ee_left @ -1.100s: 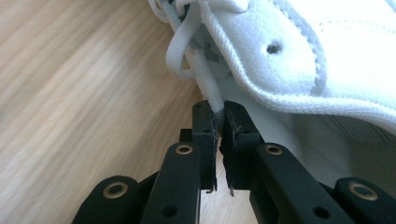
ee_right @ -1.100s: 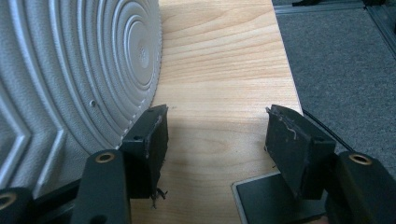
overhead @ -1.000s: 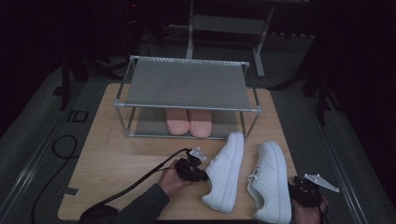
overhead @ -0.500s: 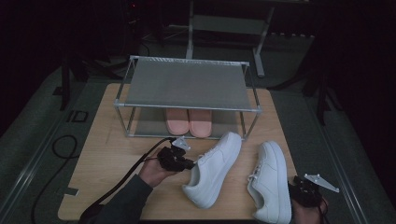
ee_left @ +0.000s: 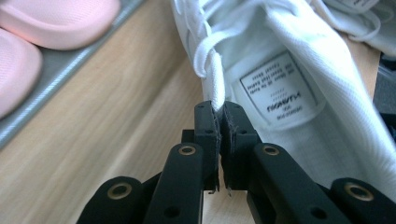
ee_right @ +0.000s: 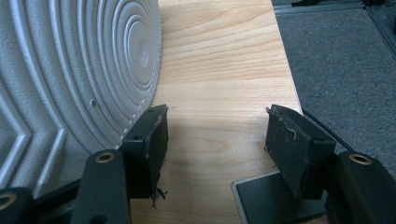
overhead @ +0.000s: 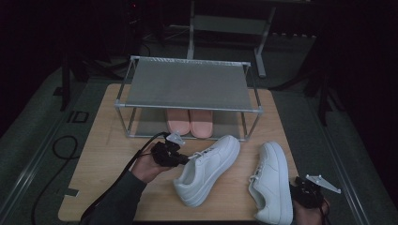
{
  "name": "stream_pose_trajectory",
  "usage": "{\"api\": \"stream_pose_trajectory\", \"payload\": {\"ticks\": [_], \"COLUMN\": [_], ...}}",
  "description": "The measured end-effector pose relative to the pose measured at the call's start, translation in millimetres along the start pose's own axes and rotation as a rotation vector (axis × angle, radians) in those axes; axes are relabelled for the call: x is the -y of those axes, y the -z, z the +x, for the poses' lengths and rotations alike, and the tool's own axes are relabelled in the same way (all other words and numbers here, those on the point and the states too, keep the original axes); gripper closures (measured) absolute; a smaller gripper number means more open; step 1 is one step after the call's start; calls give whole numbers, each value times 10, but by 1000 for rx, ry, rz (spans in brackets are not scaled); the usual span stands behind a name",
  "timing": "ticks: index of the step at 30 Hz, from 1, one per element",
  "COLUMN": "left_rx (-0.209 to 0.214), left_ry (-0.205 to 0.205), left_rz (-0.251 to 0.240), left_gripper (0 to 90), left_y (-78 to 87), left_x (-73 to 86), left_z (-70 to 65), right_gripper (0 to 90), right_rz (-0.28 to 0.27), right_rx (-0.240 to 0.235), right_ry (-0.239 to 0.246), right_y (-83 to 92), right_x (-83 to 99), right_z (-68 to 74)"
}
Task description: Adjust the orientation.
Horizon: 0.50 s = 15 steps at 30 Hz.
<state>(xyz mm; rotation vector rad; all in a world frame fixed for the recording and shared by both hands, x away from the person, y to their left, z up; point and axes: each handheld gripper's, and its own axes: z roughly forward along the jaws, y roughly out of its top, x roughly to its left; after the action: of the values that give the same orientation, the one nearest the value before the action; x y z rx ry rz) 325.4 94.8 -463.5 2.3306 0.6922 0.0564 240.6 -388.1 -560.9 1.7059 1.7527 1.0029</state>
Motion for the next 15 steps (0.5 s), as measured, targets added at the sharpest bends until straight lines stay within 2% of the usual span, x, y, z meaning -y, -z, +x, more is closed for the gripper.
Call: {"api": "stream_pose_trajectory", "payload": {"ticks": [3, 5, 8, 11, 12, 14, 15], "left_rx": [-39, -48, -38, -1, -9, -7, 13], "left_ry": [-2, -5, -23, -39, -42, -37, -23], "left_rz": [-8, -8, -14, -23, -24, -27, -41], "left_gripper": [860, 860, 858, 852, 850, 843, 832], "left_y": [77, 98, 76, 21, 18, 32, 49], "left_x": [-10, -9, -20, -42, -42, -36, -33], "left_z": [-2, -14, -100, -190, -207, -207, -203], "right_gripper": [384, 384, 385, 384, 385, 384, 384], "right_rz": [0, 0, 1, 0, 0, 1, 1], "right_rx": [0, 0, 1, 1, 1, 1, 1], "right_ry": [0, 0, 1, 0, 0, 0, -1], "right_y": [0, 0, 0, 1, 1, 2, 2], "right_x": [0, 0, 0, 1, 1, 1, 1], "right_z": [0, 1, 0, 1, 1, 2, 2]}}
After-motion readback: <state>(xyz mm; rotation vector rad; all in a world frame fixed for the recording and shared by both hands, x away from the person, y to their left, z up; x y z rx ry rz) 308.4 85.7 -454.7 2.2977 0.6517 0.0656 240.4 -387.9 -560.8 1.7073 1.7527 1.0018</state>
